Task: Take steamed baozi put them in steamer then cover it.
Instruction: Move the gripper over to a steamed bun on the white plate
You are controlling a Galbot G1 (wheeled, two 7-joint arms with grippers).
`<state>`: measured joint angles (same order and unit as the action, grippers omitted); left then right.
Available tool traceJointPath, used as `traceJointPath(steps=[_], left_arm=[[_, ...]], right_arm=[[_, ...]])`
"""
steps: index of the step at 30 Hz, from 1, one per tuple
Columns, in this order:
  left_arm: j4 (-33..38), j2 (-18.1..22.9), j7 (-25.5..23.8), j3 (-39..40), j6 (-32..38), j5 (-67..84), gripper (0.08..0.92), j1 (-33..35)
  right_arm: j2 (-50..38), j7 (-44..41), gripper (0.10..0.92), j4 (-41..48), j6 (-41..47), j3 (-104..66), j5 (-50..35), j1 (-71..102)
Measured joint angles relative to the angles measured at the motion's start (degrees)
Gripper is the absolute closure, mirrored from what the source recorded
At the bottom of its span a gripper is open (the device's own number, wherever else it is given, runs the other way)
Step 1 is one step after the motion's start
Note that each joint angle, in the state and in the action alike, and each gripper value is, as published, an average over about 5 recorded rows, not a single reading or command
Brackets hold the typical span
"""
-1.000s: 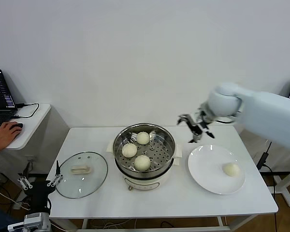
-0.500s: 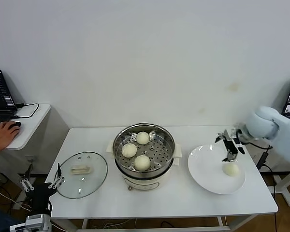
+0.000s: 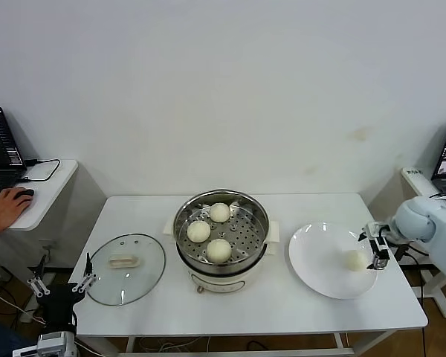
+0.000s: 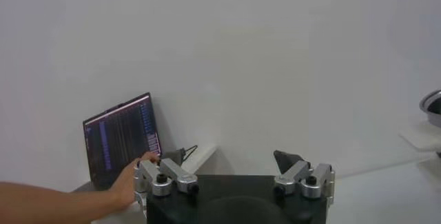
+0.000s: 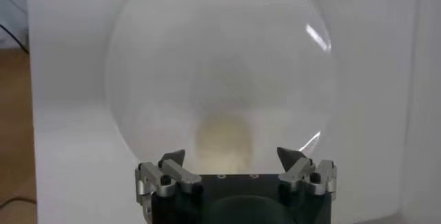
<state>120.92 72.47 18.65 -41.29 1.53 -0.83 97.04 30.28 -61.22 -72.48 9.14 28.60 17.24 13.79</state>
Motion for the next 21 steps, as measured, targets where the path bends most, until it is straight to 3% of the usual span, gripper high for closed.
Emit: traceJointPath(steps=[13,21], left_arm=[[-0.1,0.2,0.0,-0.2,0.0,-0.1,0.177,0.1],[-0.3,0.3,0.0,-0.1,0.0,-0.1,0.177,-0.1]], right_arm=[[6.3,1.8,0.210,7.3,-0.6,-3.5,4.1,2.9],[8.4,2.1,0.331,9.3,-0.3,-4.2,5.0,3.1]])
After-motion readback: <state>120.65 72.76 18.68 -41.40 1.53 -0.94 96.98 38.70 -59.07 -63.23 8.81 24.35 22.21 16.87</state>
